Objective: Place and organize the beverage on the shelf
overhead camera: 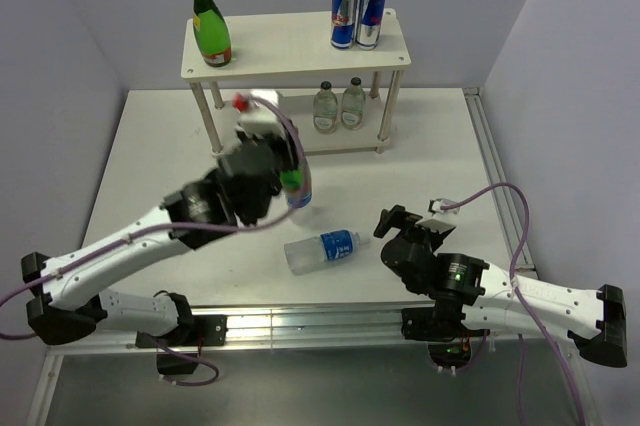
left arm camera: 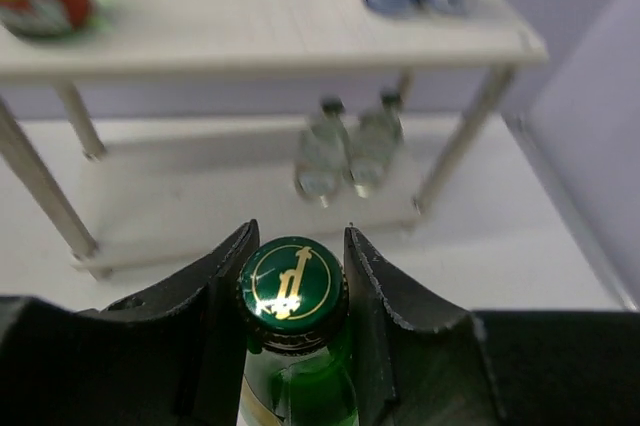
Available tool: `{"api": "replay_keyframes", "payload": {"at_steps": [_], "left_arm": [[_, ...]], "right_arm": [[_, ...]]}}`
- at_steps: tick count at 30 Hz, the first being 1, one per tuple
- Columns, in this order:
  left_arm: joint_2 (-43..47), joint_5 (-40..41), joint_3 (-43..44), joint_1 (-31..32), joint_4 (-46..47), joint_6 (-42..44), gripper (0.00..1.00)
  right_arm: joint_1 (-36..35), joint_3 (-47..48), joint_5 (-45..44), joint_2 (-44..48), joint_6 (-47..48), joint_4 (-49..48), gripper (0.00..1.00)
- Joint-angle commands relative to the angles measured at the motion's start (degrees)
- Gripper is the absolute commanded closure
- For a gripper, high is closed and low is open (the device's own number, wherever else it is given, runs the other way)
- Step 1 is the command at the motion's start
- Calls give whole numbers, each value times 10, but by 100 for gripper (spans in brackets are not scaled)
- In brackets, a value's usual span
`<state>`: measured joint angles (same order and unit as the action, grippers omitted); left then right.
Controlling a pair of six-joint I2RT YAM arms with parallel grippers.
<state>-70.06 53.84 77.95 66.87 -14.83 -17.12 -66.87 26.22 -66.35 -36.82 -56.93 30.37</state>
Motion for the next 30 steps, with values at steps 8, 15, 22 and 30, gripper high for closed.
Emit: {"api": "replay_keyframes", "payload": {"at_steps": [8,15,22,30], "left_arm": [[-136,-162,389,-231,-22,138,100],[-252,-218,558,-302,-20,164,100],[-343,-238,638,-343,30,201,99],[-382,-255,660,-368,74,191,100]], "right_arm": [[-3,-7,-12,0,1,-20,0],[-3,-10,-11,-5,4,-26,0],[-3,-12,-11,-5,4,-29,0],[-3,-11,-9,-15,8,-34,0]]}}
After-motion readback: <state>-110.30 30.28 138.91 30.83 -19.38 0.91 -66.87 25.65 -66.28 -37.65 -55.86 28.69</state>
